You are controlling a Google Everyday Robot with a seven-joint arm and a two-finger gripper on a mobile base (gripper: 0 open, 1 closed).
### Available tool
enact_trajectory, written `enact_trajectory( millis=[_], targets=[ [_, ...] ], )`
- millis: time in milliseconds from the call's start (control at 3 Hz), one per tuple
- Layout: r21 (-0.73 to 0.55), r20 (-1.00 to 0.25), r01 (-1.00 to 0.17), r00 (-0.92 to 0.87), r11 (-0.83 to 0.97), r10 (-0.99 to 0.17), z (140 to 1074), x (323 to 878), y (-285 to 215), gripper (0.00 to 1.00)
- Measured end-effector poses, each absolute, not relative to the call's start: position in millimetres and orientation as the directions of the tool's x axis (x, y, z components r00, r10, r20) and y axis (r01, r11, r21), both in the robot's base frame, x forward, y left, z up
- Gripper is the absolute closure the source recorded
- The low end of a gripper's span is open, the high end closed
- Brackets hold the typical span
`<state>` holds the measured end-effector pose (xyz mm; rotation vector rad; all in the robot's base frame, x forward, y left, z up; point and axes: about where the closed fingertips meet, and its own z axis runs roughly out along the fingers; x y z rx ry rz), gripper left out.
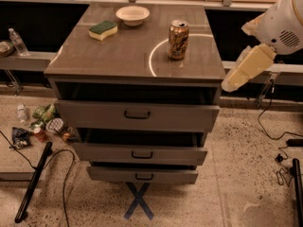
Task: Place orange can into paper bowl
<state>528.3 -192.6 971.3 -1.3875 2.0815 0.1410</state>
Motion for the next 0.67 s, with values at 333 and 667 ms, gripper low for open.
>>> enact_trajectory(
  millis=[333,667],
  targets=[
    [-0.245,-0.550,-0.864,-0.251,0.441,-0.797,971.3,528.2,-192.6,0.00],
    [-0.232,-0.593,-0.865,-0.238,0.446,-0.769,965.6,545.4,-183.2,0.00]
  ],
)
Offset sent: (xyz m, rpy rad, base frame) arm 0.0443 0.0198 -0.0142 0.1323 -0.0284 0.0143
